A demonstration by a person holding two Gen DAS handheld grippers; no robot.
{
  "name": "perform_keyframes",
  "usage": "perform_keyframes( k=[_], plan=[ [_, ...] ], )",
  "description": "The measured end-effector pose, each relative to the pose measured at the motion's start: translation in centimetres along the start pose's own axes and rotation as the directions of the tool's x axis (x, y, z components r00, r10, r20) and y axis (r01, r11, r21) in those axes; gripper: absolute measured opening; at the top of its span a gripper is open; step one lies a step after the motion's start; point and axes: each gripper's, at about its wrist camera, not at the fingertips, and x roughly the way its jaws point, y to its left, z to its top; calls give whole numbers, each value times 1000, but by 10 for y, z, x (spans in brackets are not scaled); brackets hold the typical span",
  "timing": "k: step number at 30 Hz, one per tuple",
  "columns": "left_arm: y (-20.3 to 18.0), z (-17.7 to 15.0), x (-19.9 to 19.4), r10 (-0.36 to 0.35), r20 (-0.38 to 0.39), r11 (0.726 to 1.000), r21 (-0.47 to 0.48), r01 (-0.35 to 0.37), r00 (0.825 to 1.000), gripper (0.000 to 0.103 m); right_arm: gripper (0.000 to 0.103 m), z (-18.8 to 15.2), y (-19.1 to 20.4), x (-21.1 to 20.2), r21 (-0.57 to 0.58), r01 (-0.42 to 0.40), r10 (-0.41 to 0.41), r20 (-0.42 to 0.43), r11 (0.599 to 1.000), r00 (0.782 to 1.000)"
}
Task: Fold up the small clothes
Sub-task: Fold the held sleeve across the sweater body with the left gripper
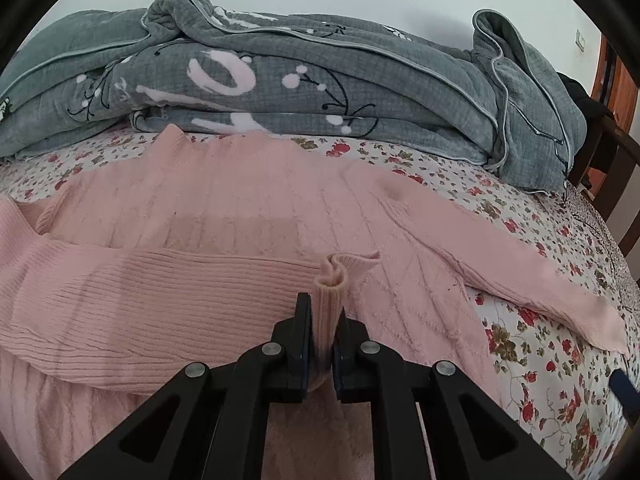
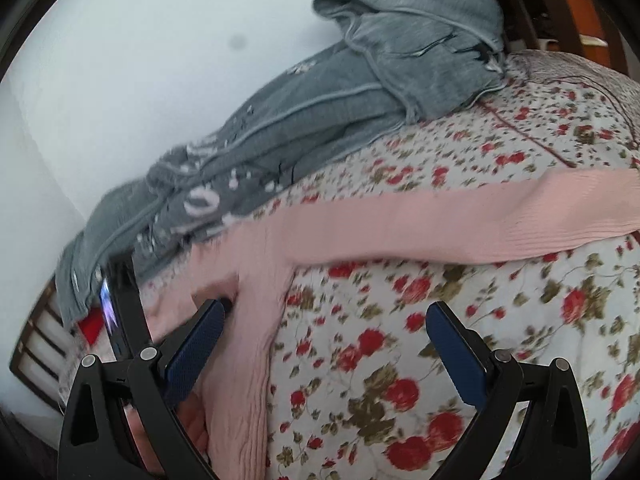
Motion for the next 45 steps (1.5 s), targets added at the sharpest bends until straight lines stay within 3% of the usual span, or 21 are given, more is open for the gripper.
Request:
perform_keyframes(
  k=[7,15,26,32,37,43,45],
  plan=[
    [7,-1,-1,-33,-2,999,-32,33,999,11,100,-18,26,9,-158,82,-82,8,984,997],
    [15,-1,-1,-72,1,994,-79,72,997,11,100,-19,40,21,-141,28,-34,-37,990,999],
    [17,-2,-1,-79,5,993,-93,79,997,15,100,-22,43,21,-175,70,-75,-25,982,997],
    [17,-2,-2,-68,10,993,-95,69,998,29,100,-18,36,20,-145,74,-78,-26,987,997],
    [22,1,-12,-77,30,990,-113,80,997,62,100,-15,34,20,-138,81,-84,-20,987,996],
    [45,5,-33,-146,24,974,-169,148,989,63,100,-12,33,20,-147,104,-106,-4,984,994],
    [61,8,-51,-138,73,975,-163,149,988,64,100,-12,35,21,-147,107,-108,-1,983,994]
  ],
)
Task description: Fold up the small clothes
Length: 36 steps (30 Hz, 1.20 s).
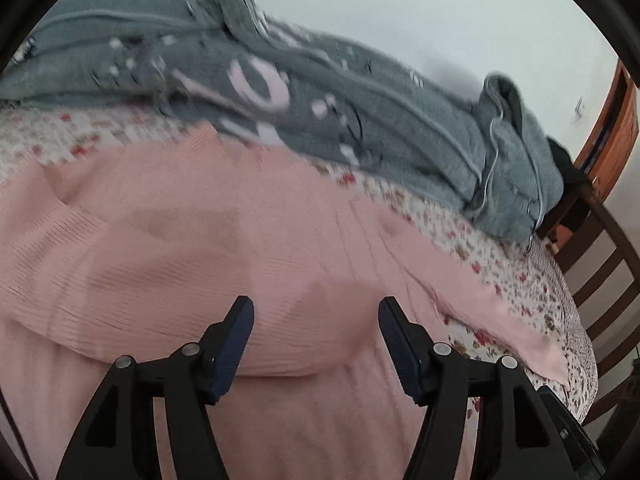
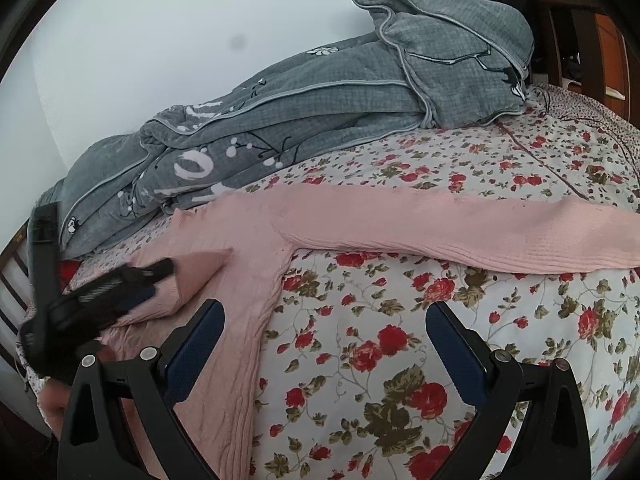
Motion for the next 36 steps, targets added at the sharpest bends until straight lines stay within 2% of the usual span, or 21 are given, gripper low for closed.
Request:
perform_keyframes(
  k=[3,6,8,10,11,12,13,14,15,16,19,25,28,29,31,33,35,36],
  plan=[
    [22,11,-24,44,68,999,18,-45,997,77,100,1,7,0,-13,-1,1,7,1000,1000],
    [48,20,-39,90,94,994,61,-96,992,77,100,4,20,1,-33,-20,21,20,999,1000],
    [67,21,-48,158,140,981,90,-171,977,78,100,5,31,3,-49,-31,33,23,998,999],
    [89,18,-53,236,186,961,99,-257,954,81,98,5,41,2,-66,-42,45,35,997,998],
    [102,16,-53,253,194,958,86,-274,948,82,96,4,48,2,-83,-46,50,47,995,998],
    [116,16,-51,253,170,962,56,-266,952,82,93,4,52,2,-93,-49,54,56,994,997],
    [128,19,-47,242,112,969,19,-245,964,82,90,4,57,3,-105,-50,57,65,993,996],
    [140,23,-45,213,60,977,-19,-212,975,82,83,5,65,4,-126,-50,59,67,991,996],
    [148,26,-47,178,51,984,-35,-176,983,82,77,6,71,5,-144,-51,61,67,988,996],
    [152,26,-49,166,56,986,-34,-164,985,82,75,7,77,7,-164,-50,62,66,985,996],
    [161,29,-51,226,62,974,-4,-226,972,82,74,18,100,26,-216,-30,35,23,976,999],
    [194,31,-49,176,23,978,-117,-172,984,83,64,27,131,79,-262,-34,7,-101,964,995],
    [198,29,-47,219,25,965,-151,-213,975,82,63,7,127,112,-258,0,-50,-188,966,981],
    [196,29,-47,219,31,965,-153,-212,975,82,59,4,125,122,-256,3,-63,-229,967,971],
    [192,32,-48,210,42,968,-146,-202,977,82,54,4,125,126,-256,10,-72,-233,967,970],
    [189,34,-48,210,48,969,-140,-202,977,83,24,3,128,125,-272,-19,-46,-231,962,972],
    [187,34,-48,203,44,972,-130,-196,978,82,20,1,129,127,-285,-22,-48,-238,958,970],
    [186,33,-48,195,37,974,-121,-189,980,82,10,3,130,126,-283,-16,-53,-234,959,971]
  ],
)
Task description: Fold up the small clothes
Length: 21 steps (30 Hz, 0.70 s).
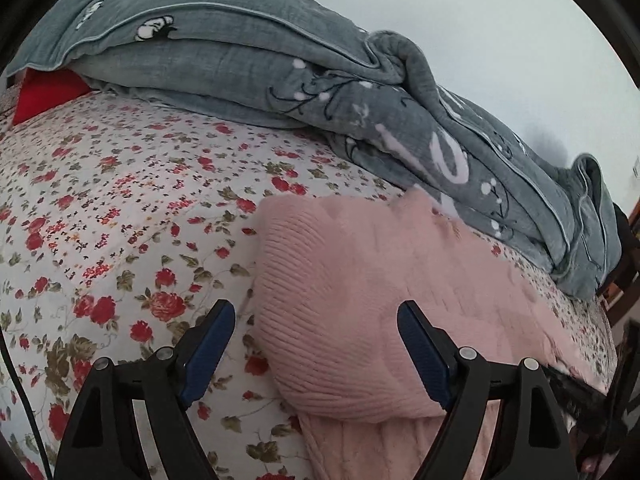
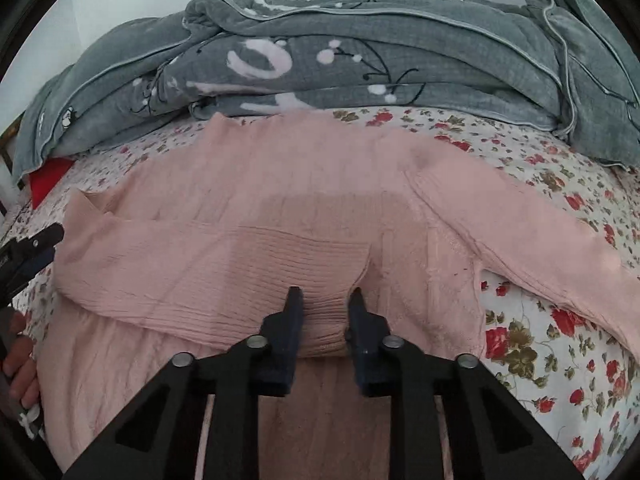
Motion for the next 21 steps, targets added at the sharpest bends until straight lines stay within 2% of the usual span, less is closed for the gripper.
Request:
perform_keyframes(
  k=[2,3,4,5,6,10,13,16,19,21],
  plan=[
    [0,-2,-2,-57,-30,998,20,58,998,83,6,4,-2,-7,13,-16,16,32,1000,999],
    [1,-4,-4,-143,-69,989,27,145,987,84,6,6,-3,-12,16,-37,36,53,999,998],
    [1,-6,-5,-191,-100,980,32,195,977,88,6,8,-3,-18,13,-47,46,77,999,996],
    [1,-9,-6,-216,-125,974,46,223,968,89,5,10,-2,-22,8,-48,47,98,999,994],
    [0,-13,-8,-204,-136,973,79,216,969,89,5,12,-1,-29,-5,-48,48,131,999,990],
    [-3,-25,-9,-77,-135,976,190,102,988,89,5,22,0,-45,-13,-50,52,215,999,975],
    [-4,-28,-3,-22,-145,977,208,52,989,89,5,32,-2,-55,2,-58,55,266,998,962],
    [-9,-24,4,60,-111,974,223,-33,992,89,5,38,-9,-71,30,-85,69,339,996,938],
    [-16,-21,12,153,-78,958,259,-128,985,89,5,43,-13,-86,51,-112,82,402,992,912],
    [-17,-18,12,185,-52,952,256,-167,981,89,5,48,-15,-97,58,-125,87,445,990,892]
  ],
)
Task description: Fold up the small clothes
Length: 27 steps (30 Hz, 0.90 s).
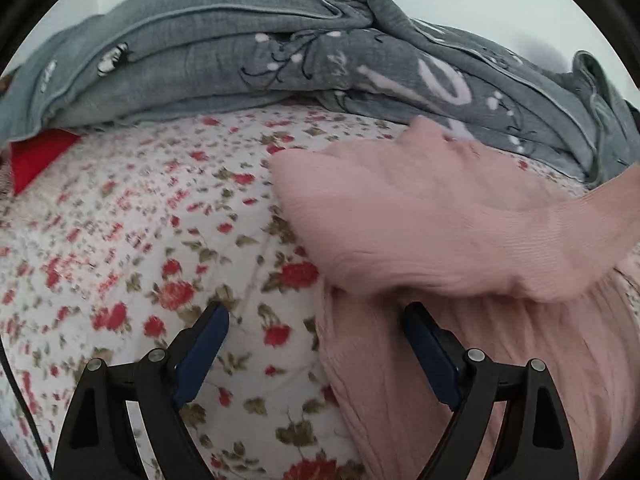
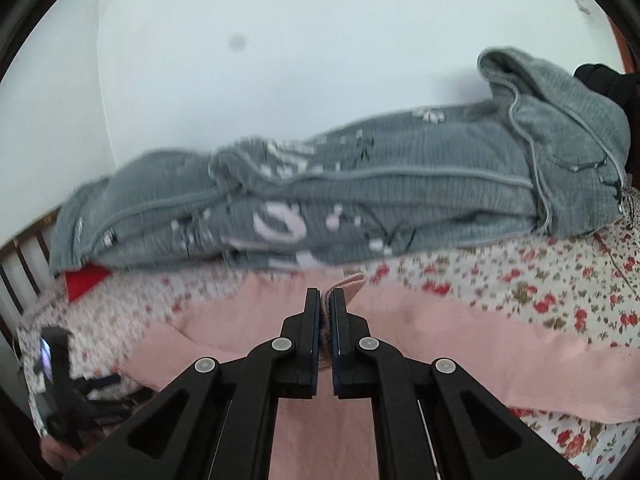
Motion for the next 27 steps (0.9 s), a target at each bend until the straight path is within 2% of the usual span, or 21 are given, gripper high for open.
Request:
perform_keyframes(
  k=[3,6,9,12,16,19,20,21,22,23,25,27],
  plan=[
    [12,6,-5,39,45,997,-74,-35,998,89,5,13,-3,-10,-4,12,-12,55,1000,998],
    [27,11,0,13,39,990,-141,-7,999,89,5,11,-19,-10,29,29,-31,52,999,998],
    [36,13,10,-38,1,980,-197,38,999,91,4,3,-46,3,79,87,-87,-1,993,996],
    [33,13,10,-32,-2,983,-182,32,999,89,0,-7,-66,5,117,144,-143,-15,983,990],
    [20,12,13,-44,-9,990,-134,42,999,89,0,-5,-72,-7,118,118,-121,19,986,992],
    [18,14,11,-89,5,986,-141,89,996,89,2,-13,-63,8,36,105,-103,-71,994,992],
    [18,14,12,-90,5,985,-145,89,996,89,7,-20,-61,15,20,100,-97,-116,995,988],
    [18,14,11,-90,4,985,-149,90,996,89,27,-26,-60,21,15,88,-84,-157,996,984],
    [19,14,11,-92,4,984,-154,92,996,89,40,-31,-59,25,12,81,-77,-185,997,980],
    [19,13,11,-95,5,983,-158,95,995,89,58,-36,-57,30,2,83,-80,-216,997,973],
    [21,13,11,-101,7,981,-167,101,995,89,60,-44,-55,32,-36,120,-125,-228,992,966],
    [21,13,11,-104,6,980,-169,103,995,89,60,-48,-56,39,-70,175,-188,-266,982,946]
  ],
)
